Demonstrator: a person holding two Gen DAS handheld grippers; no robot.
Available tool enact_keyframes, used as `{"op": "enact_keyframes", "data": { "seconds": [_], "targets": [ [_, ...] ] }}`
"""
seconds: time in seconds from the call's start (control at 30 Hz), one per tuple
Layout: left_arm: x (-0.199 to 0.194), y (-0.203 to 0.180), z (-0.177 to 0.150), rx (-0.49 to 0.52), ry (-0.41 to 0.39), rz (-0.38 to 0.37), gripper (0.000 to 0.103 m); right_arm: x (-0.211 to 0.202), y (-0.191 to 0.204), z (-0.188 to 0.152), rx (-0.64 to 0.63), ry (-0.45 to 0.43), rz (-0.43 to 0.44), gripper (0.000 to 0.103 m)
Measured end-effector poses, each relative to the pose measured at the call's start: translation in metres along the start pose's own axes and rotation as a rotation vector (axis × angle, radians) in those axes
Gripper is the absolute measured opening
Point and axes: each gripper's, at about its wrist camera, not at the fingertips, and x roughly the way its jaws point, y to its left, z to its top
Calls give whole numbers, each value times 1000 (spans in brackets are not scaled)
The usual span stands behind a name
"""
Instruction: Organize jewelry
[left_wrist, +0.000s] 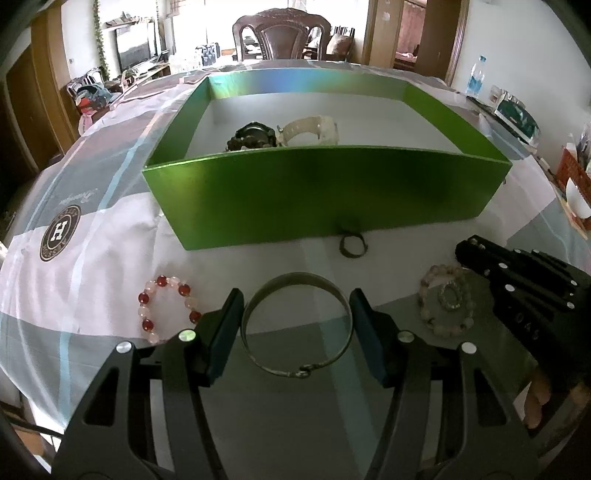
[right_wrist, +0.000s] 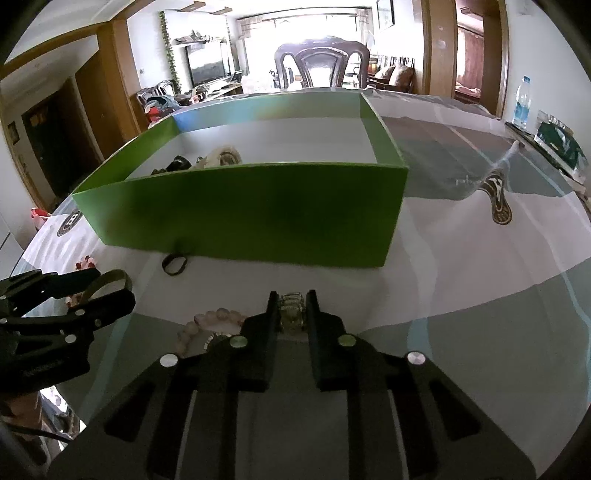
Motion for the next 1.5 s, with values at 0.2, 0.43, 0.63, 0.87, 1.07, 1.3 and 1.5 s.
{"op": "enact_keyframes", "data": {
  "seconds": [0.2, 0.43, 0.63, 0.87, 1.07, 1.3, 1.5],
  "targets": [
    [2, -1, 0, -1, 3, 2, 59, -8, -6, 1, 9, -23, -23, 17],
    [5, -2, -2, 0, 6, 10, 59, -9, -13, -1, 26, -18, -46, 17],
    [6, -5, -2, 7, 1, 23, 59, -8, -12, -5, 13, -11, -41, 28],
    [8, -8, -2, 15, -16, 33, 59, -4, -12, -6, 0, -14, -37, 20],
    [6, -7, 0, 10, -20, 40, 58, -10, -15, -3, 6, -27, -18, 14],
    [-21, 1, 10, -3, -100, 46, 58, -29, -13, 6, 0, -86, -9, 14],
    [-50, 6, 33, -16, -197, 57, 59, -57, 2, 29, -52, -217, 17, 14]
  ]
}}
